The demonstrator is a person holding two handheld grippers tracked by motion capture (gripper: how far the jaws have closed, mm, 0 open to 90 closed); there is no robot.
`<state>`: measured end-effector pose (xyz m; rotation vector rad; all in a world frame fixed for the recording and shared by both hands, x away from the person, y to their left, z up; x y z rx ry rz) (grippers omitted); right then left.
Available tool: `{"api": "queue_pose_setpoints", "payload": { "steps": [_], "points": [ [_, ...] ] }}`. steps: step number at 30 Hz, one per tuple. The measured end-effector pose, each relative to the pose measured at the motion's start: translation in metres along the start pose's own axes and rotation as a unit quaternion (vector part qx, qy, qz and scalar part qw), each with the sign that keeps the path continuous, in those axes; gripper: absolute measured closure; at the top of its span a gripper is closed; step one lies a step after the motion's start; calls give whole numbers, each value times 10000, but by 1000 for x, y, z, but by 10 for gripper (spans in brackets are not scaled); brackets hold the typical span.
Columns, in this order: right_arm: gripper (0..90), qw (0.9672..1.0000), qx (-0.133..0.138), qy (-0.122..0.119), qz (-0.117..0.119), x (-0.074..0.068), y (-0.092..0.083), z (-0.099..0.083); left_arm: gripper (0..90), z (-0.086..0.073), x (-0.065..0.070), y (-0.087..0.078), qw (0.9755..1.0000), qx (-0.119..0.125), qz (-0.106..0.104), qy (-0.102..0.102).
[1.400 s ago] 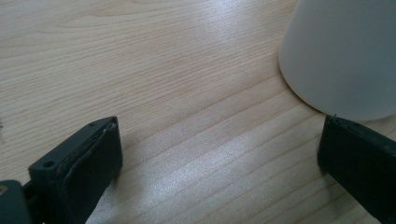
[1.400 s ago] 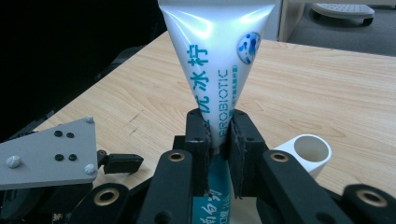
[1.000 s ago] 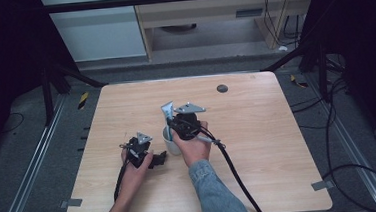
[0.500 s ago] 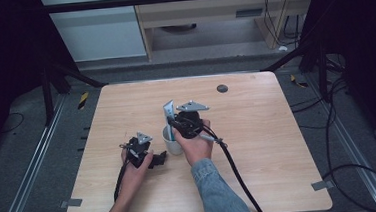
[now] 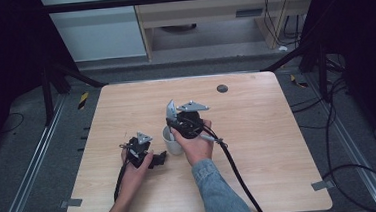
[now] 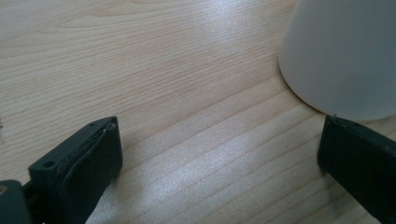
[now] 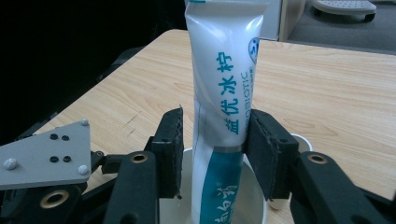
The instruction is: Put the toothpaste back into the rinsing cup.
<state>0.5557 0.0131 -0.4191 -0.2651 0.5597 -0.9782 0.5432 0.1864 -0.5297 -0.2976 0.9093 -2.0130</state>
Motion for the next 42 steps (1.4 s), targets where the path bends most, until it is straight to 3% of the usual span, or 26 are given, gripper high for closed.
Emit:
{"api": "queue_pose_setpoints", "payload": {
  "steps": [8,30,42],
  "points": [
    [496,10000,-15,-9,-61,1,-1,1,0,0,0,0,10000,0,1,1],
    [460,9998,-14,-110,-139,1,-2,2,0,0,0,0,10000,0,5,-6],
    [376,9991,-114,-361,-212,-1,-8,6,0,0,0,0,10000,10,11,-18]
  ]
}}
Point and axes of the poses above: each handheld gripper's, and its own axes: y roughly forward along the jaws, z roughly out of its top, x roughly to its right, the point moved 3 cm from there along y, roughly forward along the jaws, and after that the axes turned 9 degrees about y, right-handed, at the moved point
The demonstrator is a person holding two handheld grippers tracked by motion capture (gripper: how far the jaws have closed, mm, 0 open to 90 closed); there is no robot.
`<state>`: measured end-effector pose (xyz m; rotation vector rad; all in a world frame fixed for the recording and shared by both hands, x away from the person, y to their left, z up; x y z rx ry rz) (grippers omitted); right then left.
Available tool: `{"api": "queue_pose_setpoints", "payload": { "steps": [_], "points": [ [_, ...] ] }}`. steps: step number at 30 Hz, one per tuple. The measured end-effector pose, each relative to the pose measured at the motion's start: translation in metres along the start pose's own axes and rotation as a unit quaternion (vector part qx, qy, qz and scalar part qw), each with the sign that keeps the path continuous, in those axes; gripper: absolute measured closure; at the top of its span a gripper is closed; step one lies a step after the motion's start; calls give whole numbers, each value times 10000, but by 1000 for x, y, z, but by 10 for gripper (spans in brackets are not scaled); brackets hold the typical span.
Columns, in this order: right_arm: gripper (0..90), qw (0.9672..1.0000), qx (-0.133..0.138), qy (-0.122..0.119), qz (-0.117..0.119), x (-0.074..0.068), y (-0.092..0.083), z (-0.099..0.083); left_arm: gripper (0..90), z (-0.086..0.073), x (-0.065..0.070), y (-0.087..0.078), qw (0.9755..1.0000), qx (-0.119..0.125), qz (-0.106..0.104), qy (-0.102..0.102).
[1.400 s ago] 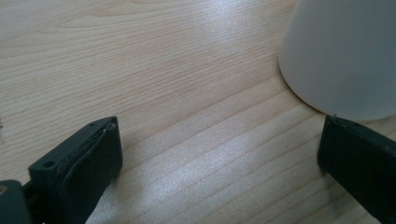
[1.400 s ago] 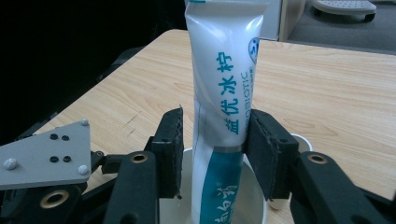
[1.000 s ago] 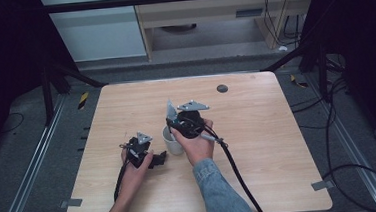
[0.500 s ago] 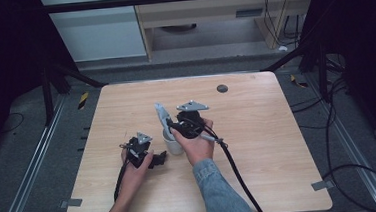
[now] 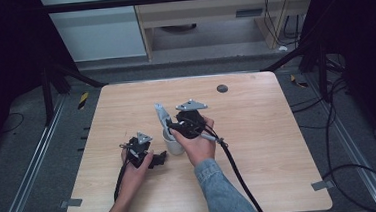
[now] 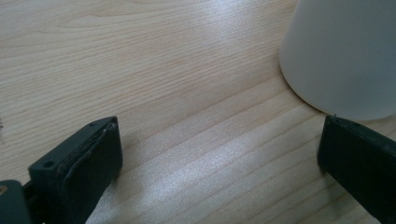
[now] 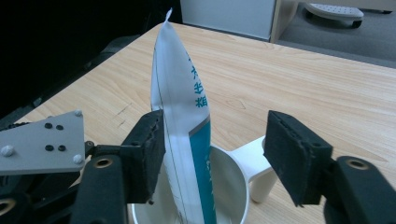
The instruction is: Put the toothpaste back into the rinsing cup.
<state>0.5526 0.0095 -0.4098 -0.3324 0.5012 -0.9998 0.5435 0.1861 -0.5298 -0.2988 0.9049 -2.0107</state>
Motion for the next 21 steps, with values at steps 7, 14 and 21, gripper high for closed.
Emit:
{"api": "queue_pose_setpoints", "payload": {
  "steps": [7,14,21],
  "points": [
    [286,9997,-164,-156,10,2,-5,1,0,0,0,0,10000,-2,-1,0],
    [197,9979,-530,-366,-69,8,-11,1,0,0,0,0,10000,0,1,1],
    [119,9963,-640,-567,21,14,-20,4,0,0,0,0,10000,-2,-1,-1]
  ]
}}
Point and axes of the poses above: each handheld gripper's, and its own axes: y roughly forward along the jaws, z roughly out of its top, x roughly to its right, the point moved 3 cm from there along y, roughly forward along the jaws, and after that the axes turned 9 degrees about y, right-handed, at the moved point
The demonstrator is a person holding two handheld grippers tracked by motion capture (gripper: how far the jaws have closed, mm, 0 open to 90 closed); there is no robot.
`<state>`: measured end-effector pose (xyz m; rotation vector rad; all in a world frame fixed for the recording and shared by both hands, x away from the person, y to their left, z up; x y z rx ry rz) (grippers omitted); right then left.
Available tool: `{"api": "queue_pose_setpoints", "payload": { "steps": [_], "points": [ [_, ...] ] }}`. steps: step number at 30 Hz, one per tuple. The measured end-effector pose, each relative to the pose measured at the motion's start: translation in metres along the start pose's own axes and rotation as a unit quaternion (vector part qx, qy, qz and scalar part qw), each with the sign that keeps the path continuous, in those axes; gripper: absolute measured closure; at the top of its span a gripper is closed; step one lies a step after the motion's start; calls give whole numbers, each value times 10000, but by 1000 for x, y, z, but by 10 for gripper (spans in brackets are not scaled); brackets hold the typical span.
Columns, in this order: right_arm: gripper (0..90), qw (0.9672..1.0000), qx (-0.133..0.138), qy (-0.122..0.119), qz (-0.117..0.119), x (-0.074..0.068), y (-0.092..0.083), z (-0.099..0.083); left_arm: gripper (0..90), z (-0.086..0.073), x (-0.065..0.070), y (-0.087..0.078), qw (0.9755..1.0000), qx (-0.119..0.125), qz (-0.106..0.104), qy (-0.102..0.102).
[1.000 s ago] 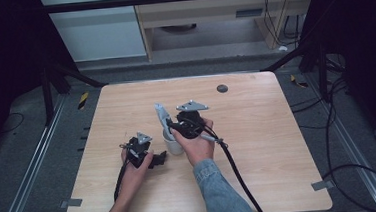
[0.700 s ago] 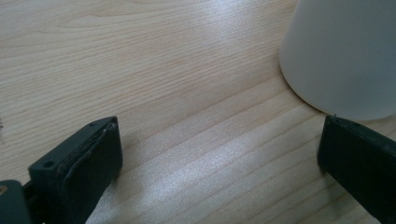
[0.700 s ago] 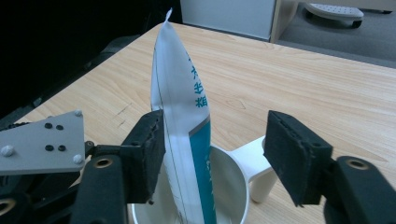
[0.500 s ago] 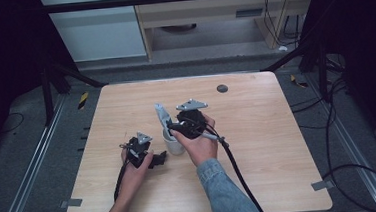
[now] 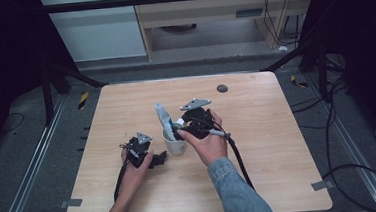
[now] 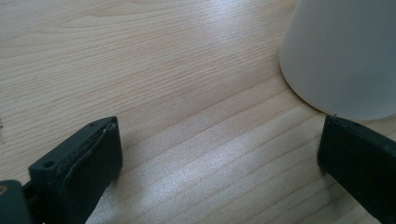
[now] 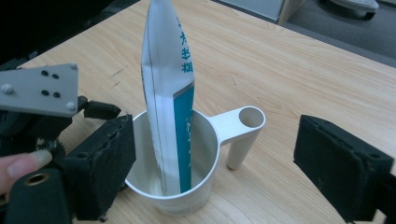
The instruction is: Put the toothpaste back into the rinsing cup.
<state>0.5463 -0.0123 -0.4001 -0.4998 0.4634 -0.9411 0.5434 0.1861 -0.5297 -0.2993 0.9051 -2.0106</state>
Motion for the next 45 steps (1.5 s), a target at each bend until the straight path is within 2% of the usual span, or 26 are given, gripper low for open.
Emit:
{"api": "queue_pose_setpoints", "payload": {
  "steps": [5,9,16,23,27,38,42,43,45],
  "points": [
    [92,9998,-88,-192,49,6,-6,0,0,0,0,0,10000,6,1,-4],
    [89,9998,-110,-172,67,11,-12,2,0,0,0,0,10000,-7,-4,11],
    [111,9998,-75,-143,-99,24,-20,4,0,-1,0,-1,10000,-22,-16,42],
    [112,9991,-3,-276,-328,36,-27,3,0,-1,0,-1,10000,-27,-15,54],
    [110,9987,17,-251,-450,46,-32,2,0,-1,0,-1,10000,-27,-15,53],
    [101,9960,219,-6,-861,81,-54,5,0,-1,1,-1,10000,-26,-20,55],
    [78,9942,234,16,-1050,95,-59,4,0,-1,1,-1,10000,-26,-20,53],
    [78,9935,257,-118,-1107,100,-60,4,0,-1,1,-1,10000,-26,-21,53],
    [78,9924,253,-111,-1197,106,-62,2,0,-1,1,-1,10000,-26,-21,55]
  ]
}}
Point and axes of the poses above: each handheld gripper's, and its own axes: y roughly forward along the jaws, z roughly out of its top, x roughly to its right, the point moved 3 cm from there along y, roughly forward along the jaws, and after that the axes turned 9 degrees about y, right-handed, at the moved point
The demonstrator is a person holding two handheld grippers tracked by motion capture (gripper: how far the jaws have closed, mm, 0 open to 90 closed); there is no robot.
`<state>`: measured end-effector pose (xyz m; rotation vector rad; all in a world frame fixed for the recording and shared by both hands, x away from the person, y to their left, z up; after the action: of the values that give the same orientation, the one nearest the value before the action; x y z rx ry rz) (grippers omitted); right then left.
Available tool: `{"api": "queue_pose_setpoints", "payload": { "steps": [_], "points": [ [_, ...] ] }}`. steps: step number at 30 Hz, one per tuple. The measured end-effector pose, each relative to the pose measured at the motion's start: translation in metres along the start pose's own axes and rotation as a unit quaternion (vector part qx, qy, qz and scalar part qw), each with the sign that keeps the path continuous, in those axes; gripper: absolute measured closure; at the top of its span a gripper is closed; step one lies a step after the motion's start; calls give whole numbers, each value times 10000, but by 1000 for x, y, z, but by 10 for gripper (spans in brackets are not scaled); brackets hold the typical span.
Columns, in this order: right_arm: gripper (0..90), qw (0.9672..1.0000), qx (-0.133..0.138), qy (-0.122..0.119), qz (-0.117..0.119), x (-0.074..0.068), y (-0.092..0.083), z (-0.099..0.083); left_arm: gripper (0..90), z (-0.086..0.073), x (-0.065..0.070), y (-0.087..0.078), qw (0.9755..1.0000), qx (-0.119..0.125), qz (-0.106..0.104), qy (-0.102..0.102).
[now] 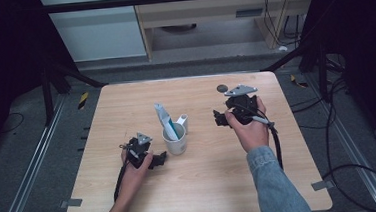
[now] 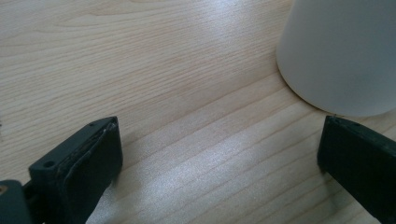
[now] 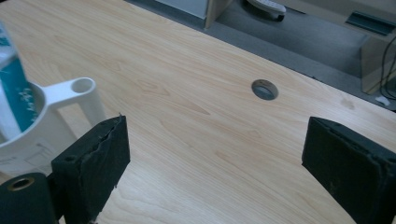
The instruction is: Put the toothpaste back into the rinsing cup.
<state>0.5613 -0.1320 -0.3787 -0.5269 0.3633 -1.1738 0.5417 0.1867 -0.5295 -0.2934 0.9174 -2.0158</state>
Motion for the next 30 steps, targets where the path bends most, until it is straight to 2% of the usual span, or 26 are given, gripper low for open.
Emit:
{"api": "queue_pose_setpoints", "payload": {
  "steps": [6,11,13,22,30],
  "points": [
    [87,9999,-39,1,-156,16,0,-9,0,0,0,0,10000,0,-2,-16],
    [109,9986,-124,-329,-405,28,-2,-19,0,0,0,0,10000,-13,-4,-2],
    [108,9981,-182,-369,-455,32,-1,-24,0,0,0,0,10000,-15,-4,1],
    [104,9983,-264,180,-492,54,9,-52,0,0,0,0,10000,-13,-4,-1],
    [105,9964,-458,489,-528,65,22,-78,0,0,0,0,10000,-11,-3,-7]
  ]
}}
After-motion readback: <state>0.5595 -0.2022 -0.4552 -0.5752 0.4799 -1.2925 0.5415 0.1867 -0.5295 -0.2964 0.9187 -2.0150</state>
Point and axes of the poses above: each handheld gripper's, and its own axes: y roughly forward along the jaws, z roughly out of its top, x roughly to its right, the point moved 3 cm from there along y, roughly forward along the jaws, and after that the axes turned 9 degrees about y, right-handed, at the moved point
